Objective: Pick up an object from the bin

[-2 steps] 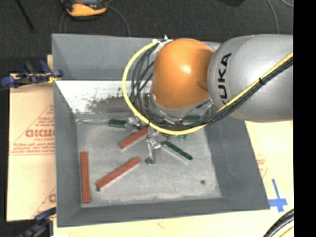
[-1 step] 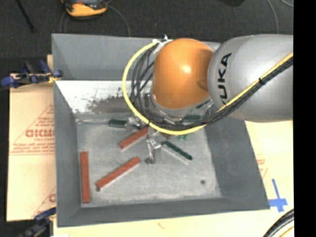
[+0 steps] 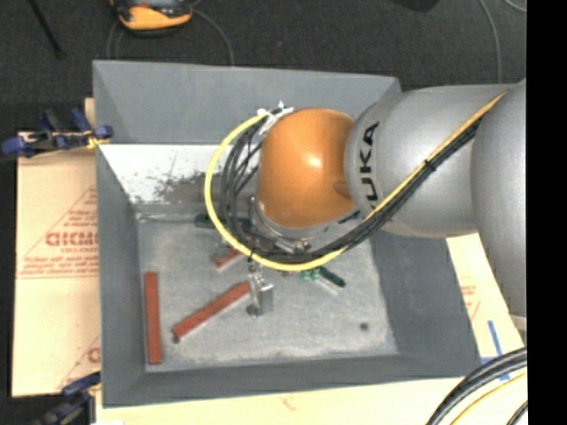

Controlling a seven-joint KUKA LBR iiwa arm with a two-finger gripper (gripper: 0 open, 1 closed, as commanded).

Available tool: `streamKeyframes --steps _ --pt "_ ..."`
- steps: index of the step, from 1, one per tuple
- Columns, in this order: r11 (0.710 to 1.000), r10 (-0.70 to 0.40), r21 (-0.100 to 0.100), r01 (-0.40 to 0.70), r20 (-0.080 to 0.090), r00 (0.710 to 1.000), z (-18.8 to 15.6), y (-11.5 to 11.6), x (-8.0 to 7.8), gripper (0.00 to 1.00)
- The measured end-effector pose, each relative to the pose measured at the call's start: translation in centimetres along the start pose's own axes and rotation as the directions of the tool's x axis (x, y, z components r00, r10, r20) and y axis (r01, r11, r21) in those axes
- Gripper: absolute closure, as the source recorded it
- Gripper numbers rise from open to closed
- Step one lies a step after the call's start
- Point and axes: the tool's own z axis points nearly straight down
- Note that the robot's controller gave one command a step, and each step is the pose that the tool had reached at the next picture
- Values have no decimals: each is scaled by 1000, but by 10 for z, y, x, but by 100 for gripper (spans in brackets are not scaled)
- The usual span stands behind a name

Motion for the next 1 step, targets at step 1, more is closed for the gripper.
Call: streamKeyframes --steps 1 --pt "1000 -30 0 30 -6 1000 46 60 10 0"
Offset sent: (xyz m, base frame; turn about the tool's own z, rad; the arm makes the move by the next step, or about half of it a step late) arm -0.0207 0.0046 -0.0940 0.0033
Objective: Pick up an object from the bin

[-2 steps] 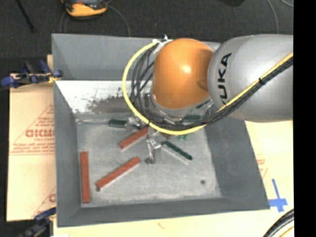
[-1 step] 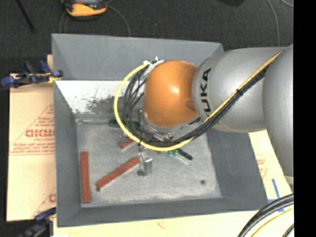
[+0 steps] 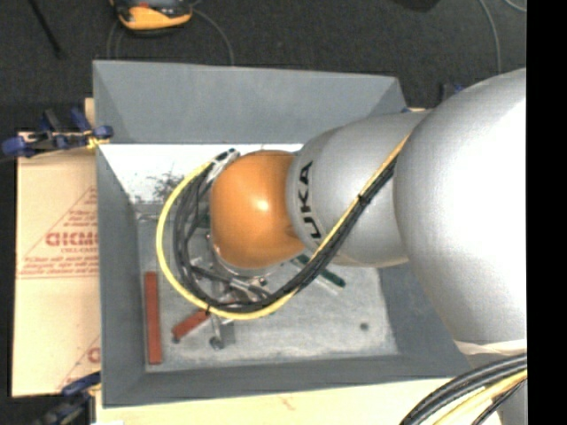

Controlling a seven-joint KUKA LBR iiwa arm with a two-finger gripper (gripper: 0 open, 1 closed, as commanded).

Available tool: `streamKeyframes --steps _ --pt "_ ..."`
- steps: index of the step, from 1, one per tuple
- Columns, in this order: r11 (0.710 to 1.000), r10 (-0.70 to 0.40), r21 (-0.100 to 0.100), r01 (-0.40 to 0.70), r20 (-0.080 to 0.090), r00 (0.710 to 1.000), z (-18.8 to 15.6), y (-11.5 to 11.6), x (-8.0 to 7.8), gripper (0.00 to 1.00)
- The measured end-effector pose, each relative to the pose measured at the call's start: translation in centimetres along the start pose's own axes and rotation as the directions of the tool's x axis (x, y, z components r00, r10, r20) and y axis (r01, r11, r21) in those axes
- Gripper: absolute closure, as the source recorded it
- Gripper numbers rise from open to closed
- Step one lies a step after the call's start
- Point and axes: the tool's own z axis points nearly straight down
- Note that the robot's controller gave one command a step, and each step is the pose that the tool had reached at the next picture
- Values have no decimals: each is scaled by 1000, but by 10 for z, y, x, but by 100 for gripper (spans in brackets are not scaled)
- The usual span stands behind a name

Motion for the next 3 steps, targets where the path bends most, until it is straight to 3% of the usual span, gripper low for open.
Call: streamKeyframes --steps 1,2,3 --pt "999 36 0 -36 0 999 48 -50 10 100" --pt "999 37 0 -37 0 999 48 -50 9 100" --pt "999 40 1 -40 7 999 -130 -36 13 100"
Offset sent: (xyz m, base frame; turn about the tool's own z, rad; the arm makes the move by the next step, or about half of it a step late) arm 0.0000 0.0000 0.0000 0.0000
